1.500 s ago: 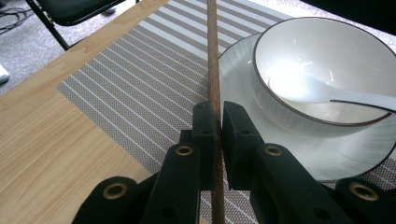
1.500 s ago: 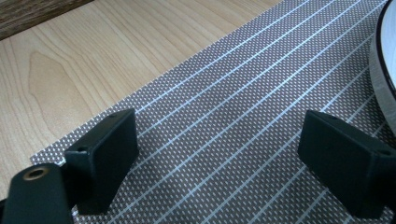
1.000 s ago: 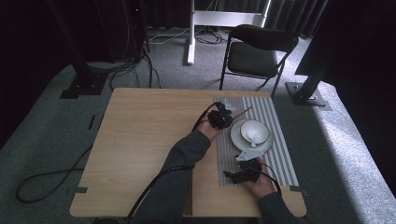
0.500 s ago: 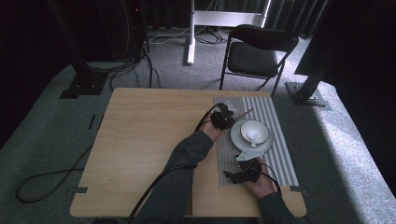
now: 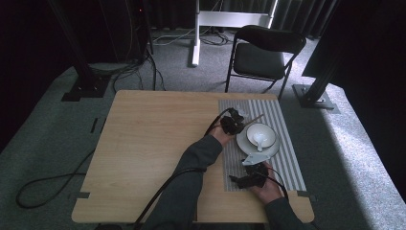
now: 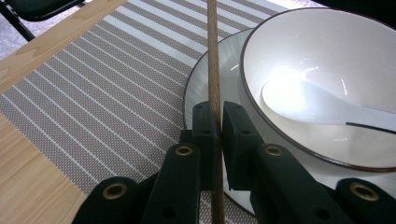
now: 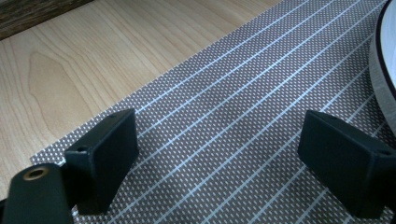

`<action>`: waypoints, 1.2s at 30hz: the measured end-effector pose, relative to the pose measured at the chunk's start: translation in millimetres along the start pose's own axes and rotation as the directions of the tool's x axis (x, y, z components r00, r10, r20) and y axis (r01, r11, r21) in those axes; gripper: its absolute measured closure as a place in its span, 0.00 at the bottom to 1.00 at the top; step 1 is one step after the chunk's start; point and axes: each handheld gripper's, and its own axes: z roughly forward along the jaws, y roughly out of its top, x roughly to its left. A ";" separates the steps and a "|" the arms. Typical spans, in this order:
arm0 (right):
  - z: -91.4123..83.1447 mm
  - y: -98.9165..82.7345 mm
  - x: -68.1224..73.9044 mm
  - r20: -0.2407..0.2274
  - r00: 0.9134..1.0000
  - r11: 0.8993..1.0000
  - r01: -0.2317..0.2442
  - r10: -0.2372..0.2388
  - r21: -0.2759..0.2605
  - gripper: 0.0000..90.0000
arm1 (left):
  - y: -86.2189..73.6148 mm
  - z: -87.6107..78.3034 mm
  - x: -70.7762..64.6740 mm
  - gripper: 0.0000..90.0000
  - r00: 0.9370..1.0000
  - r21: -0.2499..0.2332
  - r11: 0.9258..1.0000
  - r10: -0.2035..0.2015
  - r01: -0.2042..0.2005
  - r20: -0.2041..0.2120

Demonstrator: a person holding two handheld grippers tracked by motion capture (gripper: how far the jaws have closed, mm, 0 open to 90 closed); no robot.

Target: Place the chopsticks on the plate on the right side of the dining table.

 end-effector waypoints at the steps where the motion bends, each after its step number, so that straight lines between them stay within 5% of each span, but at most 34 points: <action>1: 0.0 0.0 0.0 0.000 1.000 1.000 0.000 0.000 0.000 0.12 | 0.3 0.8 0.0 0.93 1.000 -0.002 1.000 -0.004 0.004 0.002; 36: -0.1 -0.1 0.2 0.001 1.000 1.000 -0.002 0.002 0.000 0.12 | -5.9 31.1 -2.0 0.93 0.999 0.024 0.999 -0.041 0.041 0.010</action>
